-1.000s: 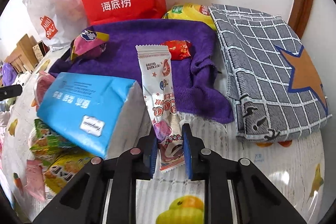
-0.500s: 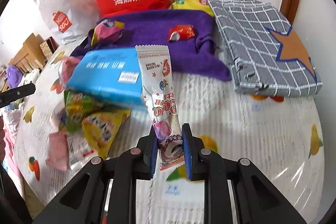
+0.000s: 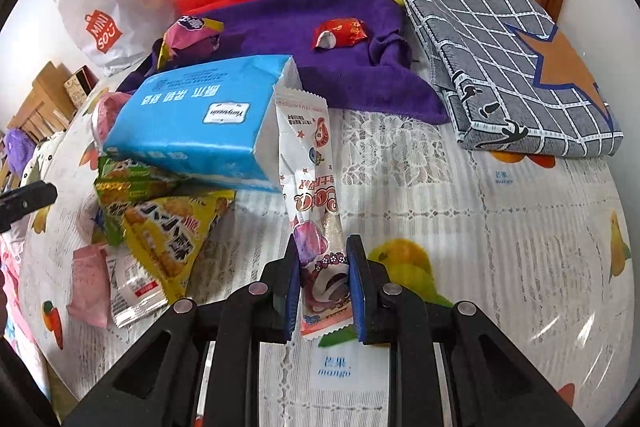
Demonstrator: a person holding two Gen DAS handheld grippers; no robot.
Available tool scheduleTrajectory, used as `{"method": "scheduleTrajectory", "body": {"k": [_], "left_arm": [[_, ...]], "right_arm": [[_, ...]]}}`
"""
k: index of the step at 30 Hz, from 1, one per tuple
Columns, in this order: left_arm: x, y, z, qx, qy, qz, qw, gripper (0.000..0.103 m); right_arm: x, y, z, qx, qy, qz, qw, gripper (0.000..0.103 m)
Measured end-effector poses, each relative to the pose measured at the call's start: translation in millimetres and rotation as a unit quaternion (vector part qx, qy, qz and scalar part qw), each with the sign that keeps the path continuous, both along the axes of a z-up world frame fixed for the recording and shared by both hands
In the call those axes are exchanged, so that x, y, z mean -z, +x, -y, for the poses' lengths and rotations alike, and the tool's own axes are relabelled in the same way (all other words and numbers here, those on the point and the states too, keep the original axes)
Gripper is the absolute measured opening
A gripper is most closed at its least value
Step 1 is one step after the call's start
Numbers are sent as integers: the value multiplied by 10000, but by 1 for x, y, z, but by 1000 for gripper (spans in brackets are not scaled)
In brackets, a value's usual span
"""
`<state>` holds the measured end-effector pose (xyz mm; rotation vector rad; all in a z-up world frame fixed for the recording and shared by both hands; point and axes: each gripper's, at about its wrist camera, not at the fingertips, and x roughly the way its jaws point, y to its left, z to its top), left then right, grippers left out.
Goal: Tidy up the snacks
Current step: 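Lift the candy bar with the right gripper while the left gripper grasps the pink pastry packet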
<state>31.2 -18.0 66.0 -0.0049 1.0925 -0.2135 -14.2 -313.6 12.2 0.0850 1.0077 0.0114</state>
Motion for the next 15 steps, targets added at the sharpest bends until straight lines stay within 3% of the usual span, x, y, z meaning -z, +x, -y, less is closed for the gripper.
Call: {"method": "scheduleTrajectory", "body": {"k": [15], "left_arm": [[40, 29, 19, 429, -2, -369, 9984, 70]], "right_arm": [[-15, 20, 4, 151, 100, 167, 9997, 21]]}}
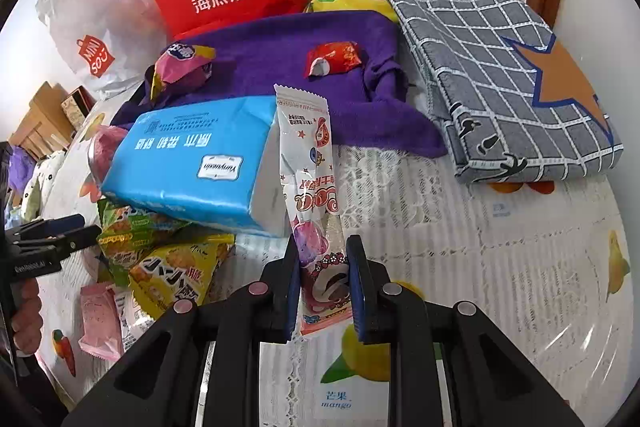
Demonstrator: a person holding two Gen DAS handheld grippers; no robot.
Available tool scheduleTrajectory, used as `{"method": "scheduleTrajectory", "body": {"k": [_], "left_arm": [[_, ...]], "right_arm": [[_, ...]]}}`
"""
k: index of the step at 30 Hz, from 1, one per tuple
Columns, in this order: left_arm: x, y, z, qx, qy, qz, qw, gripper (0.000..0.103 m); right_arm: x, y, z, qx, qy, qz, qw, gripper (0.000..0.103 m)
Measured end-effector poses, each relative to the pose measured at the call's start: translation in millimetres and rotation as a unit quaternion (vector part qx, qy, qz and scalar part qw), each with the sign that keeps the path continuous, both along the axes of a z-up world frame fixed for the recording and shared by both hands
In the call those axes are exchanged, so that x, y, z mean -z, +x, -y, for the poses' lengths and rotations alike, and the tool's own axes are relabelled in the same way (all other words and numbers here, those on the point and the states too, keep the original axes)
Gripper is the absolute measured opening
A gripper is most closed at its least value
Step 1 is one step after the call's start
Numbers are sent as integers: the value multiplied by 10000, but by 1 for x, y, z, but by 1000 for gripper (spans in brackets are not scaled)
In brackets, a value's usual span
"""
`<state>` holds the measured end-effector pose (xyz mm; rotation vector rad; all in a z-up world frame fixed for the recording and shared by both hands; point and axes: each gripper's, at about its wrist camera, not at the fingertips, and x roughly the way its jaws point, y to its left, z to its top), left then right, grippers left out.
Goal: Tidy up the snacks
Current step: 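Lift the candy bar with the right gripper while the left gripper grasps the pink pastry packet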
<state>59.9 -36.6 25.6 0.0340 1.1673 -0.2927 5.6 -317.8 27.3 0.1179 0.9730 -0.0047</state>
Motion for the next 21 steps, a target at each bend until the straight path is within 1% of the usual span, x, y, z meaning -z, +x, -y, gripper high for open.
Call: {"method": "scheduleTrajectory", "body": {"k": [3, 6, 8, 9, 10, 11, 12, 14, 21], "left_arm": [[4, 0, 5, 92, 164, 17, 9998, 68], [7, -2, 7, 131, 218, 48, 9997, 68], [7, -3, 10, 184, 368, 101, 9991, 67], [8, -3, 12, 198, 438, 120, 9988, 64], [7, -4, 13, 191, 513, 158, 9984, 57], [7, -4, 13, 187, 576, 187, 9980, 47], [6, -5, 15, 207, 652, 233, 9974, 44], [5, -6, 16, 255, 624, 219, 9975, 36], [-13, -13, 11, 128, 496, 332, 9981, 35]], "right_arm": [[-1, 1, 1, 18, -28, 13, 10000, 21], [-2, 2, 1, 34, -14, 44, 10000, 21], [-1, 2, 1, 23, 23, 53, 10000, 21], [-1, 2, 1, 13, 26, 43, 10000, 21], [0, 3, 0, -2, 21, 35, 10000, 21], [0, 3, 0, -16, 6, 27, 10000, 21], [0, 3, 0, -18, 5, 31, 10000, 21], [-2, 2, 0, -28, 20, 62, 10000, 21], [-11, -9, 2, -60, 68, 182, 9998, 21]]}}
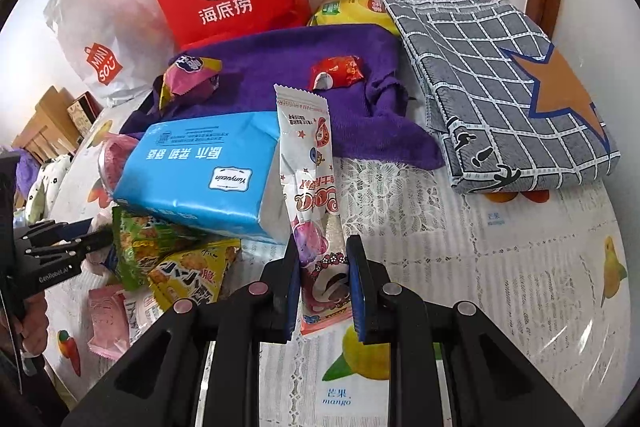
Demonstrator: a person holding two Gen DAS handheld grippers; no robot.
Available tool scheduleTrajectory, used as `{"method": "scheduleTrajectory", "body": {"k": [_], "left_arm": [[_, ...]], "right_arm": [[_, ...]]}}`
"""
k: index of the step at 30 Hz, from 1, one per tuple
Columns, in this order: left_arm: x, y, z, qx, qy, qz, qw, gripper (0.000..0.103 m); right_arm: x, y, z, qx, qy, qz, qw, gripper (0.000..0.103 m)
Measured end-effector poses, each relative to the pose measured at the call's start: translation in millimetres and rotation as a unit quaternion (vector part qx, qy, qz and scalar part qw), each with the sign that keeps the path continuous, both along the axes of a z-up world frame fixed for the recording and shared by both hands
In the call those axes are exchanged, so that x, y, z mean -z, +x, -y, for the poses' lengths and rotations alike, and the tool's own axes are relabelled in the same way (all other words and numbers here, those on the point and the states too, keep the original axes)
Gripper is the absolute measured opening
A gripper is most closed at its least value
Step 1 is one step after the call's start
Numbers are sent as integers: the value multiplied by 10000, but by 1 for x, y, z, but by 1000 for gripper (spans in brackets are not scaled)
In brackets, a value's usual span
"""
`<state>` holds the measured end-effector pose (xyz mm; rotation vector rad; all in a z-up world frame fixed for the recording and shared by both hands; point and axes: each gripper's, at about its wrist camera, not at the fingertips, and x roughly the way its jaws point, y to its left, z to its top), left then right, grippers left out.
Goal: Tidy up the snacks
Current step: 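Lift the candy bar with the right gripper while the left gripper grasps the pink pastry packet, then carry the candy bar and pink pastry packet over the purple towel with both grippers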
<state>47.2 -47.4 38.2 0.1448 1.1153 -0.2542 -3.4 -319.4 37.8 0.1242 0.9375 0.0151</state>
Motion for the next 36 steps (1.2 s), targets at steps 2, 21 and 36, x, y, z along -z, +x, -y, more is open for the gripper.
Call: {"method": "scheduleTrajectory", "body": {"k": [2, 21, 36], "left_arm": [[-7, -1, -3, -48, -82, 51, 9999, 35], [-79, -24, 33, 267, -677, 496, 9961, 35], [-112, 4, 47, 321, -784, 750, 9936, 35]], "right_arm": [[-3, -5, 0, -8, 7, 35, 10000, 21], [-59, -32, -27, -460, -62, 594, 9972, 21], [-90, -2, -33, -536, -120, 928, 9942, 21]]}}
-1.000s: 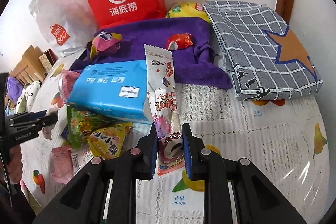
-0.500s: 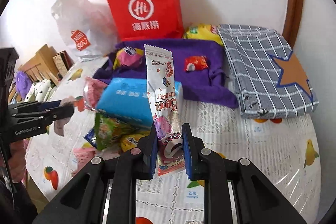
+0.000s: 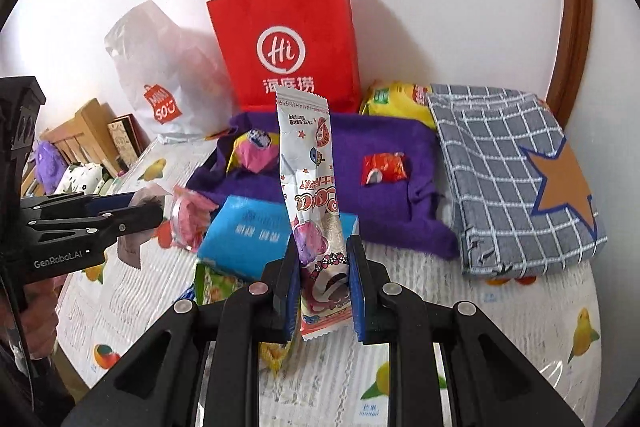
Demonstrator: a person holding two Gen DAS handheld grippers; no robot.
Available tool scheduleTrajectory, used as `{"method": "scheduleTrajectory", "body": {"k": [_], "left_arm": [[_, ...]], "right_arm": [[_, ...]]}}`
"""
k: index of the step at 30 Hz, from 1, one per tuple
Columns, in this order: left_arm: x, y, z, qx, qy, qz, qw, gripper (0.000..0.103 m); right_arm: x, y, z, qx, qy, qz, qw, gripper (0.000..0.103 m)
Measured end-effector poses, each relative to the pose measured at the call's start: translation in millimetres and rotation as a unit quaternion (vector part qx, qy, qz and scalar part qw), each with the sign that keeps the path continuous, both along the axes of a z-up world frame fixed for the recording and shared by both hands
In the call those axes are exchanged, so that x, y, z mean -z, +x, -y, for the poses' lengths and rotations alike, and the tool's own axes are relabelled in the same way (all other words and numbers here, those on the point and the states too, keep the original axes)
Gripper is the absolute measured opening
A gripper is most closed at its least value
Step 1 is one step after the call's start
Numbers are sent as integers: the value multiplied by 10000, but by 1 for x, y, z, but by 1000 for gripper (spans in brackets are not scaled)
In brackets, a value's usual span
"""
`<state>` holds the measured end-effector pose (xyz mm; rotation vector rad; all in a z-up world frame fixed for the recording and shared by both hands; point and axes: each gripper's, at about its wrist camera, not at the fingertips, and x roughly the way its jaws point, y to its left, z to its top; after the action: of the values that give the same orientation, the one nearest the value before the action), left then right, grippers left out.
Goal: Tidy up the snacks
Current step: 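Carry the candy bar and pink pastry packet over the purple towel with both grippers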
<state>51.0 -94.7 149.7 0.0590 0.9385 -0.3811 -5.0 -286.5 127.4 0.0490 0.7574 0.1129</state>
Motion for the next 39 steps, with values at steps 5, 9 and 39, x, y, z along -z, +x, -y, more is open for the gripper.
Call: {"method": "scheduleTrajectory", "body": {"k": [5, 9, 39], "left_arm": [[-7, 14, 2, 4, -64, 62, 10000, 35], [-11, 23, 4, 18, -53, 87, 9999, 35], [21, 110, -21, -397, -48, -188, 9990, 35]], "right_arm": [[-8, 16, -1, 0, -35, 73, 10000, 21], [-11, 27, 0, -4, -16, 117, 9999, 21], [16, 114, 24, 395, -218, -225, 9987, 21]]}}
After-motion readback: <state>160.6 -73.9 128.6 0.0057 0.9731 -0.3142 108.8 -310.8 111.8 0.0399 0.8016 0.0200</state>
